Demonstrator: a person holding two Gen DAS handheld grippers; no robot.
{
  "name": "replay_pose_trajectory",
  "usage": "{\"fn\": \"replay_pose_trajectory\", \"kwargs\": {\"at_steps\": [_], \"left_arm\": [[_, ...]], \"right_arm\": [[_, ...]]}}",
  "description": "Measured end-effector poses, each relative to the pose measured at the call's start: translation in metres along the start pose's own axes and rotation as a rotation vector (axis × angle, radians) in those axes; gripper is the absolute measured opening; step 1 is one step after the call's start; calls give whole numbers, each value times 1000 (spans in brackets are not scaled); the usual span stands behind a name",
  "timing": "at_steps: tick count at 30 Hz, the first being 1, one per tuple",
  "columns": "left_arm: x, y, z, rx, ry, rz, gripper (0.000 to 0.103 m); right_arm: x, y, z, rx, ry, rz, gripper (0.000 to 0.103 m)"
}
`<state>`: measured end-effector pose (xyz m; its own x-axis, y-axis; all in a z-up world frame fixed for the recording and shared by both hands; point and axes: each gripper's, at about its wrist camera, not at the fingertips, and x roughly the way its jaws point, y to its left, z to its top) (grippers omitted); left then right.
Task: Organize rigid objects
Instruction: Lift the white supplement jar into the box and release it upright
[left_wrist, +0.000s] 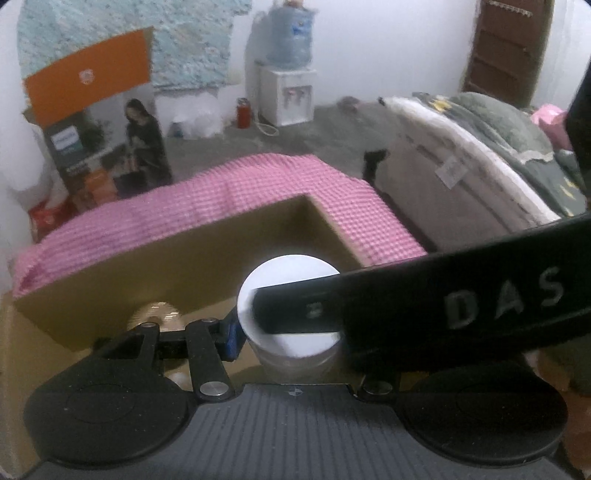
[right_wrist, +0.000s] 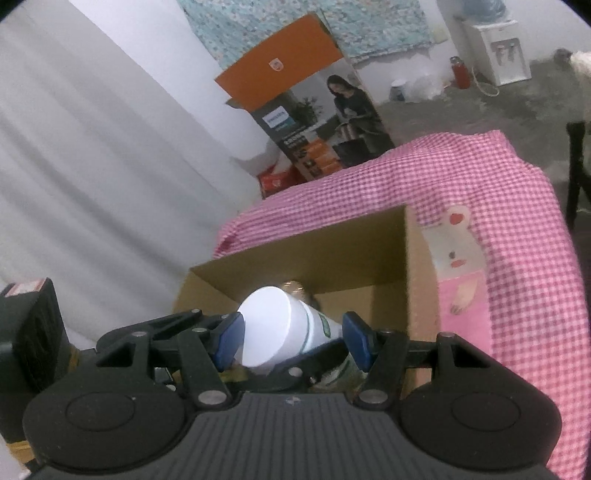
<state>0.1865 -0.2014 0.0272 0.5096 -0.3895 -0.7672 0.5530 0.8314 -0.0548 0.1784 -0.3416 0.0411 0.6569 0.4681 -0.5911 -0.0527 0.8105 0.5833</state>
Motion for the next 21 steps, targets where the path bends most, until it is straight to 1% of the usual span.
{"fn": "replay_pose_trajectory", "kwargs": {"at_steps": [2,5,10,13,14,17,19,21], "left_arm": [[5,-5,1,13,2,9,53],[11,-6,3,12,7,6,53],[22,-5,4,12,26,-6,54],[24,-8,4,18,28,-10,58],[24,-8,5,20,29,-8,62],[21,-9,5,25,23,4,66],[14,-7,4,24,7,2,69],[1,-4,2,23,-24,4,72]], "right_arm": [[3,-2,2,-7,10,-5,63],[6,0,3,-45,3,-42,63],[8,-8,6,-42,7,-43,63],[8,-11,5,-40,5,-49,63],[8,-12,6,-37,5,-50,63],[8,-14,6,-35,2,-58,63],[5,-13,5,-33,-3,-58,63],[0,-12,6,-38,-22,-62,63]]}}
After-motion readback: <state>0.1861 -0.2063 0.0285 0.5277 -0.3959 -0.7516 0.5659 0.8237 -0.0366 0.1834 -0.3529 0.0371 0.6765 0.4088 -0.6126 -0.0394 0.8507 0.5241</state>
